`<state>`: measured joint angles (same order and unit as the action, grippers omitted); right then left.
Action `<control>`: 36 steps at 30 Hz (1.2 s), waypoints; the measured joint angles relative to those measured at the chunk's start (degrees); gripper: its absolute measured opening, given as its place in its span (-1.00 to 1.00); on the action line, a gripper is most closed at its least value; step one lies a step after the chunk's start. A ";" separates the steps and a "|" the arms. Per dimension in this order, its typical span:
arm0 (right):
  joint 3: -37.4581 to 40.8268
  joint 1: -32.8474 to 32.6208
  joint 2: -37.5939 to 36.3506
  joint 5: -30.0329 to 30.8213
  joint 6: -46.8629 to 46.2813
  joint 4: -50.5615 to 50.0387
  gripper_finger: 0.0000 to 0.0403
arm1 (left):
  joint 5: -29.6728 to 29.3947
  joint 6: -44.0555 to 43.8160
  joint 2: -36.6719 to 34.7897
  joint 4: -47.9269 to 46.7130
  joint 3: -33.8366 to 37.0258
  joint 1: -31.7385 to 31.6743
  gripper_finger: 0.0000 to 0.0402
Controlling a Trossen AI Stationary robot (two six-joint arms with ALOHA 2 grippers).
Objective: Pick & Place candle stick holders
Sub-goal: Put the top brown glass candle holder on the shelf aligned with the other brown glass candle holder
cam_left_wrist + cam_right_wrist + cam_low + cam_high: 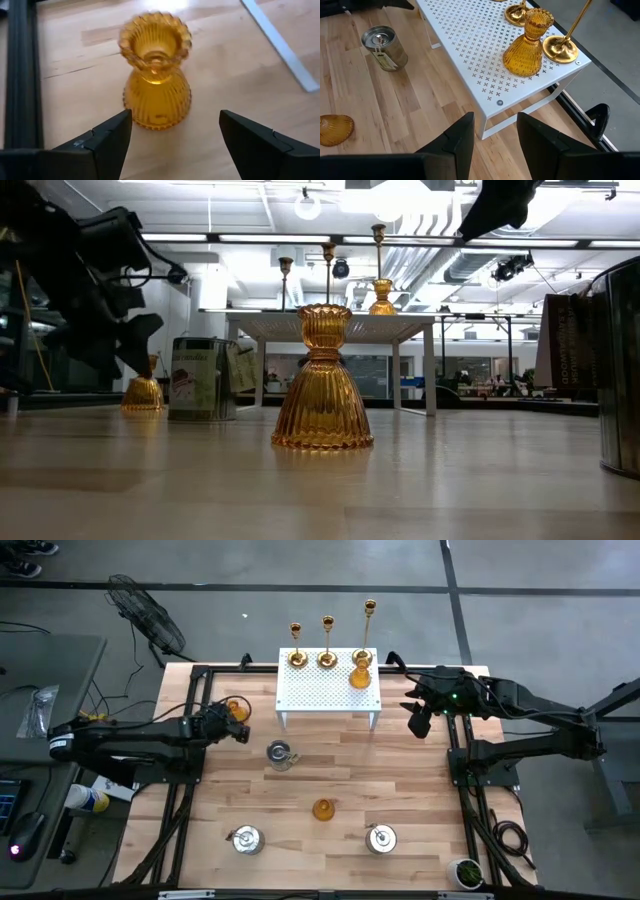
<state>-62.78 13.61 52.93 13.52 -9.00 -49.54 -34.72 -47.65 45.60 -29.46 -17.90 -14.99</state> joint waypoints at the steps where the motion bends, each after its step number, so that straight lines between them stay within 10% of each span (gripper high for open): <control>1: 0.00 0.01 0.02 0.00 -0.01 0.00 -0.30 | -0.13 0.27 0.02 0.27 0.49 0.01 0.47; 36: 0.00 -0.01 0.02 0.02 0.27 0.00 -0.30 | -8.59 9.90 0.73 19.24 7.63 -0.02 0.47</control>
<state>-62.78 13.61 52.94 13.54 -8.73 -49.54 -43.30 -37.76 46.34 -10.22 -10.27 -15.00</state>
